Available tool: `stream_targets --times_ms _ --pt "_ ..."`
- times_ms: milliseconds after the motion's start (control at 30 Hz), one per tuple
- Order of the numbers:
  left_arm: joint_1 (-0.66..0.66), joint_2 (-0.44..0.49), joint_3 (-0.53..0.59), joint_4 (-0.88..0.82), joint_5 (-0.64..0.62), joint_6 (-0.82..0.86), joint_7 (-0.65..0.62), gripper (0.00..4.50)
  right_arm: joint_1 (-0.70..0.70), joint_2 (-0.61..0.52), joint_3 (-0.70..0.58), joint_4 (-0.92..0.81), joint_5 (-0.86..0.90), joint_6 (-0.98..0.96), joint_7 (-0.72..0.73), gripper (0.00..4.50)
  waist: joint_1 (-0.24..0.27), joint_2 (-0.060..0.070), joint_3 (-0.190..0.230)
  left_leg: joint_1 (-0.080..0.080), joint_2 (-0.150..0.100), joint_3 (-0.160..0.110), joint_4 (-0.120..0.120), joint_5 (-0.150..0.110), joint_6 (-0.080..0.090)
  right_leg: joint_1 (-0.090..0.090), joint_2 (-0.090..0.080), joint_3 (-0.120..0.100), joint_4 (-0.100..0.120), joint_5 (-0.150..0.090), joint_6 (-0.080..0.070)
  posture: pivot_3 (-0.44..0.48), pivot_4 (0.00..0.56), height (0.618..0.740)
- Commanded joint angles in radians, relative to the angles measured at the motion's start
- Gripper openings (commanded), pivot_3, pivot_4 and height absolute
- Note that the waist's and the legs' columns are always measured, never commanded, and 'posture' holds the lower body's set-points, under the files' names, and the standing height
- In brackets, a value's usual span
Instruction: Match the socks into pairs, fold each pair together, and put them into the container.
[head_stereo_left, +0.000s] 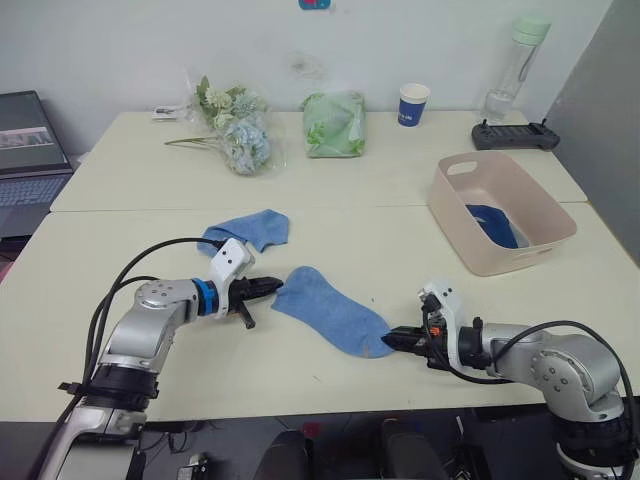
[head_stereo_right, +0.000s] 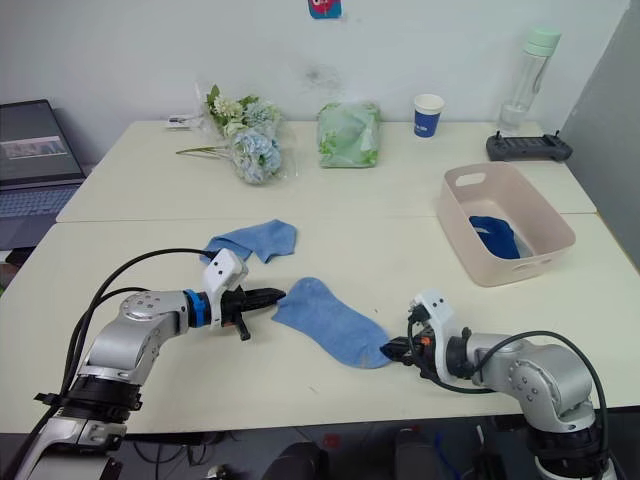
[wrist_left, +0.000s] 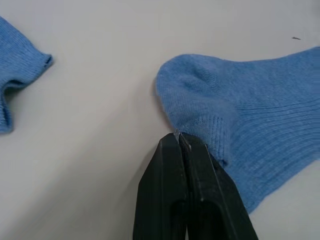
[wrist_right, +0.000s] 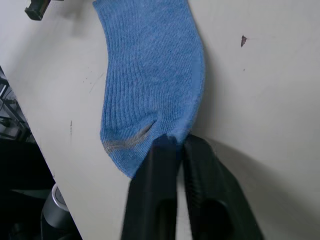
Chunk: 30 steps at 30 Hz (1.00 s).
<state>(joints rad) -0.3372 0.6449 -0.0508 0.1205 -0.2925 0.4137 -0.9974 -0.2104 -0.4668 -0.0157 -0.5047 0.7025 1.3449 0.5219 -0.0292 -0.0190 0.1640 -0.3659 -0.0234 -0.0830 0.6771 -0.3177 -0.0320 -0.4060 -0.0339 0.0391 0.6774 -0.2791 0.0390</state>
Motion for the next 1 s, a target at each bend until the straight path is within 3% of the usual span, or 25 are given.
stream_targets --times_ms 33,267,400,533,767,1000 --pt "0.031 0.02 0.035 -0.079 -0.029 0.019 -0.007 0.0 -0.028 -0.023 -0.008 0.008 -0.003 -0.056 0.015 0.01 0.0 0.0 0.0 0.0 0.0 0.0 0.0 0.0 0.0 0.0 0.0 0.0 0.0 0.0 0.0 0.0 0.15 0.74" --pt "0.124 0.056 0.09 -0.208 -0.076 0.083 0.003 0.0 -0.118 -0.101 0.037 0.116 -0.057 -0.159 0.067 0.01 -0.001 0.0 0.0 0.0 0.0 0.0 0.0 0.0 0.0 0.0 0.0 0.0 0.0 0.0 0.0 0.0 0.15 0.74" --pt "0.111 0.03 0.142 -0.207 -0.093 0.07 0.054 0.0 -0.146 -0.133 0.06 0.16 -0.063 -0.191 0.11 0.01 0.002 0.0 0.0 0.0 0.0 0.0 0.0 0.0 0.0 0.0 0.0 0.0 0.0 0.0 0.0 0.0 0.15 0.74" --pt "0.07 0.017 0.14 -0.188 -0.098 0.07 0.061 0.85 -0.152 -0.158 0.086 0.175 -0.073 -0.217 0.142 0.0 0.003 0.0 0.0 0.0 0.0 0.0 0.0 0.0 0.0 0.0 0.0 0.0 -0.001 0.0 0.0 0.0 0.15 0.74" --pt "-0.006 -0.027 0.053 -0.084 -0.024 0.061 0.095 3.09 -0.151 -0.146 0.09 0.164 -0.071 -0.215 0.14 0.0 0.002 0.0 0.0 0.0 0.0 0.001 0.0 0.0 0.0 0.0 0.0 0.0 0.0 0.0 0.0 0.0 0.15 0.74" --pt "-0.027 -0.016 -0.01 0.007 0.031 0.04 0.058 3.09 -0.14 -0.142 0.066 0.14 -0.059 -0.199 0.126 0.0 0.002 0.0 0.0 0.0 0.0 0.001 0.0 0.0 0.0 0.0 0.0 0.0 0.0 0.0 0.0 0.0 0.15 0.74"
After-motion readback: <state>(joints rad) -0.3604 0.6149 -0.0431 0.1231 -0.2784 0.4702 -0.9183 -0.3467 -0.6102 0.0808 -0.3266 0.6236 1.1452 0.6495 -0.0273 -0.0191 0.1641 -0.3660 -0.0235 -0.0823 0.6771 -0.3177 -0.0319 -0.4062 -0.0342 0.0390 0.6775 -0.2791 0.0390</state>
